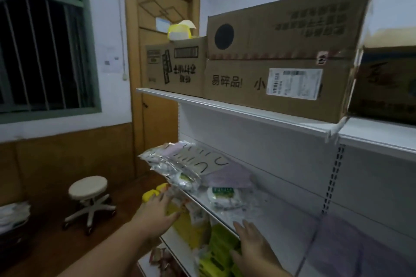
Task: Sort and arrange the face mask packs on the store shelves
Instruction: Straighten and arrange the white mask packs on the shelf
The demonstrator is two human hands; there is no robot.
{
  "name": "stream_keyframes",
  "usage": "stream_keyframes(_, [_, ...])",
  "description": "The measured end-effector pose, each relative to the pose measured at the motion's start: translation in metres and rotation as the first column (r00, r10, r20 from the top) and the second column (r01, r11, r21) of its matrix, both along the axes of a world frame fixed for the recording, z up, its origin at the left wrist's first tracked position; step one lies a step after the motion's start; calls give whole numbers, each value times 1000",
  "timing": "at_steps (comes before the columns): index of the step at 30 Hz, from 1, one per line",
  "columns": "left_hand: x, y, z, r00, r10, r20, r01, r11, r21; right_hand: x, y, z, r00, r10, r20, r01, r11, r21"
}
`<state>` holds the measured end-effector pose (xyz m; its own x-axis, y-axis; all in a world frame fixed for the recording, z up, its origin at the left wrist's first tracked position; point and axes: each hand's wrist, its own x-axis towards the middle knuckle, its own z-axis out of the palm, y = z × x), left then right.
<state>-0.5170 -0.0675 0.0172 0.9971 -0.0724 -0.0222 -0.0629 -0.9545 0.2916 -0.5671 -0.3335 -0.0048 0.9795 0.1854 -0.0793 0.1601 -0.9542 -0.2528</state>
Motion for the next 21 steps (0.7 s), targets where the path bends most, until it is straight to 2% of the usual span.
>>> stream_keyframes(6, [47, 36, -18, 998, -49, -34, 44, 990, -132, 55, 46, -10, 997, -17, -80, 24, 996, 87])
stream_keyframes(9, [75, 48, -31, 996, -70, -62, 57, 980, -189, 86, 57, -22, 999, -9, -51, 13, 995, 95])
stream_keyframes(18, [196, 71, -23, 998, -66, 25, 69, 983, -173, 227, 84, -23, 997, -29, 69, 15, 980, 198])
stream_keyframes(21, [234, 75, -21, 997, -72, 18, 74, 982, -172, 269, 93, -24, 998, -39, 51, 26, 974, 226])
